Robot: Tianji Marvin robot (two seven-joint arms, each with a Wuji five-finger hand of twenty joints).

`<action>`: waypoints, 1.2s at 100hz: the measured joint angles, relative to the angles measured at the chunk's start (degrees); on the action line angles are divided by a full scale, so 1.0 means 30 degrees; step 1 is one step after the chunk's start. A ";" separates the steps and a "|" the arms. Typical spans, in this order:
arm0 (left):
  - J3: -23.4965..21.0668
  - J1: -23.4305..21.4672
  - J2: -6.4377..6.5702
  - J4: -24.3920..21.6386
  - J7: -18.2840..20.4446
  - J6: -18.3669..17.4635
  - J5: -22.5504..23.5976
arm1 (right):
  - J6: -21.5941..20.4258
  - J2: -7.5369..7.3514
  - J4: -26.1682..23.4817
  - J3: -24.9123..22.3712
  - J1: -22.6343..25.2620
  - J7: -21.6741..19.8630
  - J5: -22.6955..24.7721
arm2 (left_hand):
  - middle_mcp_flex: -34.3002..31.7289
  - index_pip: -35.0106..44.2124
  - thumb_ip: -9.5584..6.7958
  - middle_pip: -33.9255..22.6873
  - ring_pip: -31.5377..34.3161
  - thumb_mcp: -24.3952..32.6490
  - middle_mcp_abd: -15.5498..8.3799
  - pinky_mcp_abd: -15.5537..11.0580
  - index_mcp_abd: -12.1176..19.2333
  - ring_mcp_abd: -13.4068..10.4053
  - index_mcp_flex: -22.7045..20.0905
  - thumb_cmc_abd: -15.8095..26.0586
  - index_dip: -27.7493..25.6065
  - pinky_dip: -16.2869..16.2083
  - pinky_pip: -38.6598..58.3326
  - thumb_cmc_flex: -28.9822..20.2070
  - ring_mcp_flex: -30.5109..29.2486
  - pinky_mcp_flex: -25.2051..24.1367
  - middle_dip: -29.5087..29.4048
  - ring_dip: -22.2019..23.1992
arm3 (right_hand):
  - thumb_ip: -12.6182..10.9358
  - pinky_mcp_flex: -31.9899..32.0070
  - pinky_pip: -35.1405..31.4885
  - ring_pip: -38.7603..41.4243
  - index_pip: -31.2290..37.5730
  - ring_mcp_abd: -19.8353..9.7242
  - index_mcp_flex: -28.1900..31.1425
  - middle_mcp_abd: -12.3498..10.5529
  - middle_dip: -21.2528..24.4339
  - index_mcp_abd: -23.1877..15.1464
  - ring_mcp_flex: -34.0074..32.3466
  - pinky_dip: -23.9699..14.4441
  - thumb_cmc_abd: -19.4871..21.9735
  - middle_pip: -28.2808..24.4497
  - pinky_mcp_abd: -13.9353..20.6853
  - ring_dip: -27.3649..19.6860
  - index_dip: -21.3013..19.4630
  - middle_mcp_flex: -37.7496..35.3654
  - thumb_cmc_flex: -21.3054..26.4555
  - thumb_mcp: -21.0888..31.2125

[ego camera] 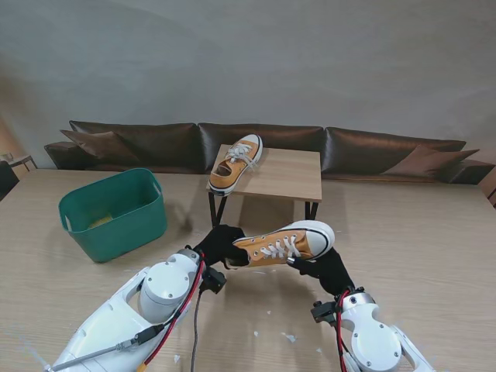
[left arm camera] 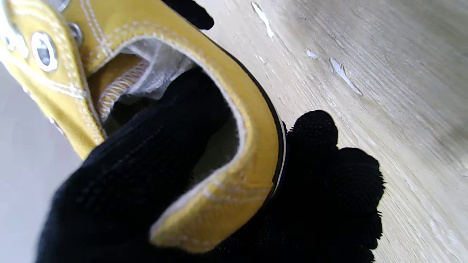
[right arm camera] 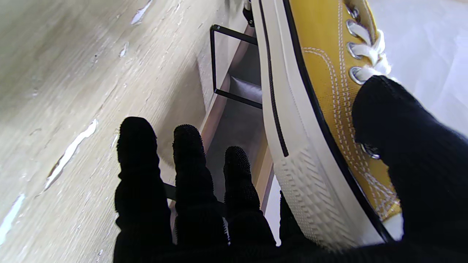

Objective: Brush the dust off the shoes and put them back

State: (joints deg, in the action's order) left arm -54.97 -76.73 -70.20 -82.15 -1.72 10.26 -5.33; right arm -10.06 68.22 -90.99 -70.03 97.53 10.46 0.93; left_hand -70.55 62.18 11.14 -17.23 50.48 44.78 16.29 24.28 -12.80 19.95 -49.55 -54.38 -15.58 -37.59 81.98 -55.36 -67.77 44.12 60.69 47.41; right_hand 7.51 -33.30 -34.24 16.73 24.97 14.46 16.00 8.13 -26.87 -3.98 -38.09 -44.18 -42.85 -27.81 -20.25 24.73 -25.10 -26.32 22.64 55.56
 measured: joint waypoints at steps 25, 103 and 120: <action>0.0645 0.0518 0.0254 0.0149 0.0879 -0.0006 0.0910 | -0.0576 0.0359 -0.0259 0.0402 0.0266 0.2013 -0.0543 | -0.0005 0.0053 0.0391 -0.0023 -0.0177 -0.0355 0.0000 0.0073 -0.0117 0.0074 0.0054 0.0195 -0.0029 -0.0019 0.0004 0.0029 -0.0005 -0.0025 0.0000 0.0000 | 0.0026 0.0004 0.0091 0.0919 0.2772 0.0410 0.4060 0.0005 0.0000 0.0621 -0.1189 -0.0477 -0.0158 -0.0949 -0.0090 0.0395 -0.0150 -0.2479 0.0049 0.0031; 0.0248 -0.0236 0.1811 -0.2219 0.4996 0.1058 0.4533 | 0.1206 0.2028 -0.0525 0.2720 -0.0854 0.7568 0.0556 | 0.7530 -1.5872 -0.0875 0.2516 -1.0034 -0.0756 0.0571 -0.0102 -0.0451 0.2260 0.1733 0.5383 -0.3146 -0.0059 -0.8563 0.2192 1.1207 -1.1681 -1.0980 -0.5538 | 0.4158 -0.0322 -1.3017 1.5149 0.6638 -0.0247 1.1064 0.2306 -0.4923 0.7601 -1.1802 0.3073 -0.0971 -0.3184 -0.0767 0.5063 -0.1481 -1.4486 0.2522 0.1815; -0.0628 -0.1073 0.2028 -0.3148 0.5317 0.1455 0.4473 | 0.2006 0.2101 -0.1149 0.2444 -0.0803 0.7064 0.0621 | 0.9956 -1.7464 -0.1165 0.3968 -1.2925 -0.1377 0.0794 -0.0412 -0.0183 0.2264 0.2958 0.6414 -0.1803 0.1132 -1.4259 0.2957 1.3936 -1.3214 -1.3198 -0.8013 | 0.4333 -0.0322 -1.3347 1.6800 0.6641 -0.0247 1.1082 0.2378 -0.5488 0.7754 -1.1809 0.3074 -0.0968 -0.3415 -0.0756 0.5429 -0.2109 -1.4519 0.2518 0.1809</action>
State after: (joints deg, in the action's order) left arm -56.85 -79.94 -64.11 -91.59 14.23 14.63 8.09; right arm -4.04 74.52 -94.44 -62.70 95.13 31.65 2.80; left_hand -40.68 9.79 7.64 -5.33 11.70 40.65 18.67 23.04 -13.35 26.74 -40.67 -35.13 -20.99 -34.19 39.20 -46.49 -25.96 4.47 21.10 23.37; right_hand 20.51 -34.27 -74.29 67.13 44.90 13.72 49.24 15.27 -43.33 19.28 -73.52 -34.96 -45.76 -38.06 -22.52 41.02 -31.42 -69.88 30.19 60.99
